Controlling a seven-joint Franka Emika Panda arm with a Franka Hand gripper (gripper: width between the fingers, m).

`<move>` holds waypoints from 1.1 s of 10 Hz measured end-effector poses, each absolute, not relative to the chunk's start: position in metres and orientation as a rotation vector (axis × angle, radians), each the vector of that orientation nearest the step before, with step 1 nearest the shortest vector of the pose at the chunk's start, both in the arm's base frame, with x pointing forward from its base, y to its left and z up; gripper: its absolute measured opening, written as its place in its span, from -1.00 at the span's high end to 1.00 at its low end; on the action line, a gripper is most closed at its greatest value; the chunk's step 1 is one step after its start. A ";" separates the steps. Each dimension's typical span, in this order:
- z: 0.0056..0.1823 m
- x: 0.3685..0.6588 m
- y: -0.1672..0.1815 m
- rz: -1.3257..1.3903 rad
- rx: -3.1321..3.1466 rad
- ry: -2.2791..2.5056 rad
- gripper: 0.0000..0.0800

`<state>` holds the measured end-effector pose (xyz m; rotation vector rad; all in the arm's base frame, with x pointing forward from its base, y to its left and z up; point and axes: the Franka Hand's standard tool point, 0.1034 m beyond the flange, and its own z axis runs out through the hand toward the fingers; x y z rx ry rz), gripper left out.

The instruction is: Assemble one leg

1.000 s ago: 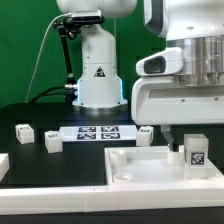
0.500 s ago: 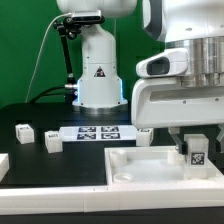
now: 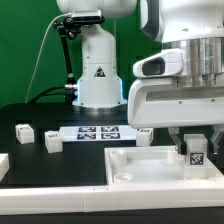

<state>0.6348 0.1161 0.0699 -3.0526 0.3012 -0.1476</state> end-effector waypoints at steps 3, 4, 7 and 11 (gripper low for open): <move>0.069 0.632 0.109 -0.131 -2.967 0.747 0.26; 0.069 0.632 0.105 -0.134 -2.938 0.862 0.25; 0.069 0.631 0.100 -0.148 -2.857 1.111 0.23; 0.069 0.631 0.094 -0.158 -2.846 1.188 0.21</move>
Offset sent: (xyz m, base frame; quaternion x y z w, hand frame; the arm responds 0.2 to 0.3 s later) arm -0.0101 0.0002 -0.0012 0.0168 0.0104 0.3198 0.9473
